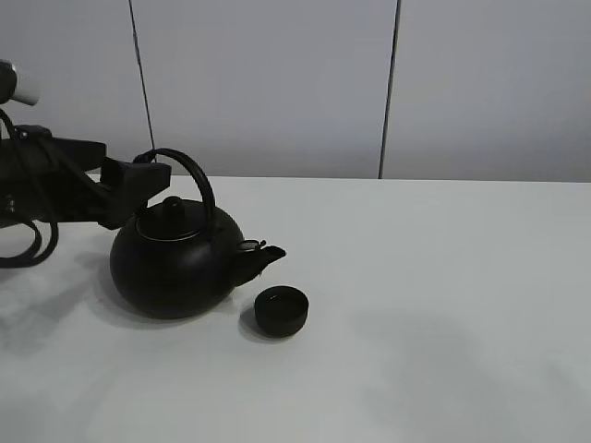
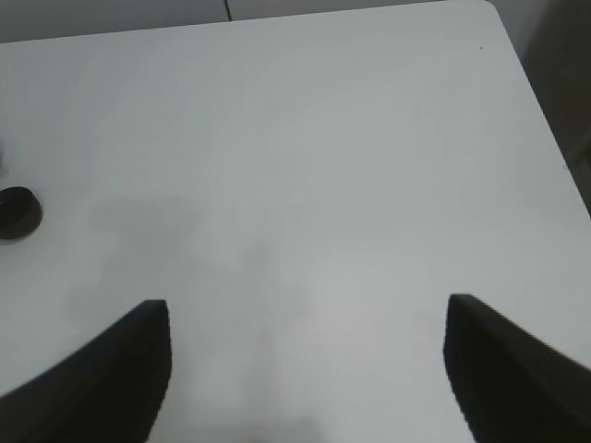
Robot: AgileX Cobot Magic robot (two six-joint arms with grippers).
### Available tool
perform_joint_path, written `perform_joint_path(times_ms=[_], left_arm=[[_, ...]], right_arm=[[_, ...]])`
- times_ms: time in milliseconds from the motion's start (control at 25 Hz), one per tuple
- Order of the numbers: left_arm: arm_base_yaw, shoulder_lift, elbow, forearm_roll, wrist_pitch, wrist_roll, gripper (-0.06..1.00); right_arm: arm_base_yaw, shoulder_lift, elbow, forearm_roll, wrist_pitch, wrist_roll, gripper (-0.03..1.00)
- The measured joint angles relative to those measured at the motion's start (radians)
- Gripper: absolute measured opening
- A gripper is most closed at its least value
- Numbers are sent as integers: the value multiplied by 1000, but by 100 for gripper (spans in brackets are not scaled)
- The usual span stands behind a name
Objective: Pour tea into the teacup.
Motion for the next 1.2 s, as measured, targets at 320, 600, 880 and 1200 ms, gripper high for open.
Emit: perform_joint_path(times_ms=[320,600,880,1200], left_arm=[[0,-291,-102,17,568,-132,61],[105,-410,-365,120,1038,-359,61],[449,-569,-427,80,1182,-372,61],[530,-848,-346,-109,1356,-288,61]], right_arm=[[0,0,0,0,-2,0,56],[0,0,0,0,-1,0,56],[0,0,0,0,-1,0,56],[0,0,0,0,-1,0,56]])
